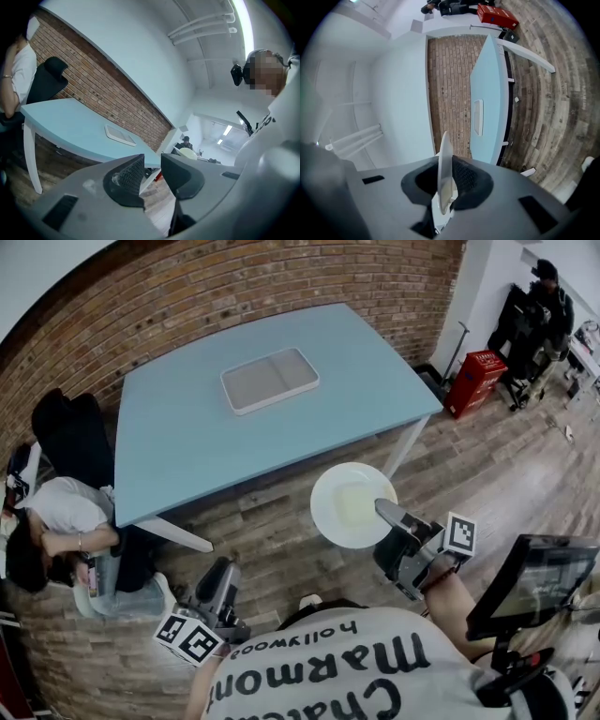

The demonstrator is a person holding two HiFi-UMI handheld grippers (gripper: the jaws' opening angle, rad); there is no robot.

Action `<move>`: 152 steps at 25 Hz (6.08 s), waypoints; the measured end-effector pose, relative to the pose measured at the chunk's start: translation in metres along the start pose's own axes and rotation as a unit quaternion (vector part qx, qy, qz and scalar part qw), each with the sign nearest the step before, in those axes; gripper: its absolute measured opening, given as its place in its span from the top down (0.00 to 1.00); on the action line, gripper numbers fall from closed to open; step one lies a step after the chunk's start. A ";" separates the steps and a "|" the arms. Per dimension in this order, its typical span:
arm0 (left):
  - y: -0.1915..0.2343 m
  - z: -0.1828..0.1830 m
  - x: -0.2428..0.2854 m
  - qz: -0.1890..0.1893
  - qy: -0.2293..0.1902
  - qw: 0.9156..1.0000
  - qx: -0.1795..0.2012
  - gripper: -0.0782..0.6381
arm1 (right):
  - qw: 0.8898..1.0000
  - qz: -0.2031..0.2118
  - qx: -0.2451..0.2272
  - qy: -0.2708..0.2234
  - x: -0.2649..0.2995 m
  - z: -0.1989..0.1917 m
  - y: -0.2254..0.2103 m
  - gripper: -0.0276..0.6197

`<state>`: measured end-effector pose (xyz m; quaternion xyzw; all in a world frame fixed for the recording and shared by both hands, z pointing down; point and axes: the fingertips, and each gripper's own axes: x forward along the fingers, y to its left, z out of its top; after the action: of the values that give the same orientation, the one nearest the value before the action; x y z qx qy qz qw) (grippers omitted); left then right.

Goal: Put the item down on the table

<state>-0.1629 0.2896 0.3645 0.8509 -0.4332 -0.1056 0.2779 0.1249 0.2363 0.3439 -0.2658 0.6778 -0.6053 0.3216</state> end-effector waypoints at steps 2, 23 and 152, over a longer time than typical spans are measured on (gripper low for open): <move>0.003 0.003 0.004 -0.002 0.002 1.000 0.000 0.74 | 1.000 0.000 -0.001 0.001 0.005 0.002 0.000 0.89; 0.045 0.024 0.019 -0.019 0.014 1.000 -0.003 0.74 | 1.000 -0.004 -0.009 -0.026 0.039 0.003 -0.007 0.89; 0.224 0.118 0.288 0.153 -0.023 0.985 -0.081 0.75 | 0.995 -0.079 0.032 0.044 0.329 0.321 -0.164 0.89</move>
<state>-0.1907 -0.0902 0.4115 0.7466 -0.5548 -0.1157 0.3485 0.1490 -0.2398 0.4497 -0.2813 0.6481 -0.6618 0.2508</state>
